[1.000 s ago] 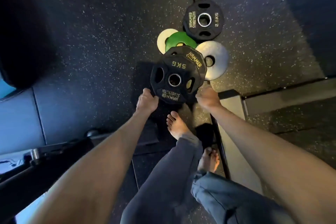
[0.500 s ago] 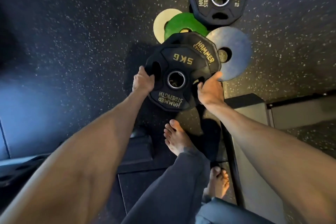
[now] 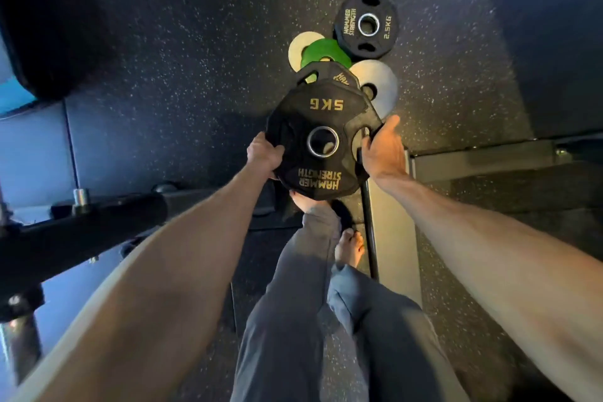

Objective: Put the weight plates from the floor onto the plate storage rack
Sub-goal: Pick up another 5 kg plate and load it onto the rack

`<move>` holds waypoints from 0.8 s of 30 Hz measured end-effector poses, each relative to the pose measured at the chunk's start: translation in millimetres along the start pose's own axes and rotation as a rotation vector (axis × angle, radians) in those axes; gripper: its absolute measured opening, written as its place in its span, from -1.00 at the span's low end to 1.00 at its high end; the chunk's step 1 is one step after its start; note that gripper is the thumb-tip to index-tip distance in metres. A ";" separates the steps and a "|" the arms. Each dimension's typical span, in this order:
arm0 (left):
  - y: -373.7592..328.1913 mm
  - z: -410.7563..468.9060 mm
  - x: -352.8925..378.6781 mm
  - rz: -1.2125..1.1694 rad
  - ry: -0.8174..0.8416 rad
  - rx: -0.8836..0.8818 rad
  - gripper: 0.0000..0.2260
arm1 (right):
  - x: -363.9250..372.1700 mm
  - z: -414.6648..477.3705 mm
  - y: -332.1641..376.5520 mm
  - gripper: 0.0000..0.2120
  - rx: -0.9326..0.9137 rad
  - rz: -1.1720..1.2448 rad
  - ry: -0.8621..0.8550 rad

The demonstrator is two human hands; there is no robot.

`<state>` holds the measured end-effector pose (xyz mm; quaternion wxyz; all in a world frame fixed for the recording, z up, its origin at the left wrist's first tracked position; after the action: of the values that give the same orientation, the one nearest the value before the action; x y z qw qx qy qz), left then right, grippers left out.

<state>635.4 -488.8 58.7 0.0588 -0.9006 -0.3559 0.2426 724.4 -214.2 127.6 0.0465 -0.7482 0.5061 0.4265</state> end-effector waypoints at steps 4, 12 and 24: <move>17.8 -129.7 -27.3 -0.180 -0.013 -0.037 -0.67 | -58.8 -89.3 18.3 -0.56 0.020 0.148 0.017; 93.8 -359.7 -81.2 -0.448 -0.083 -0.088 -0.67 | -116.6 -272.7 42.9 -0.63 0.030 0.309 0.041; 324.2 -571.7 -104.7 -1.208 -0.404 -0.114 -0.78 | -49.3 -512.5 84.8 -0.67 -0.218 0.462 0.151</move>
<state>1041.8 -760.5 510.3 0.0687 -0.4794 -0.8173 0.3123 953.7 -476.7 515.9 -0.1710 -0.6430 0.6166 0.4209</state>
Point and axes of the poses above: each hand's wrist, its own z-axis towards the middle knuckle, its own x-axis out of the palm, y = z × x, the point moved 10 cm from there along z, towards the middle knuckle, and after that the axes turned 5 degrees about y, right-handed, at the moved point
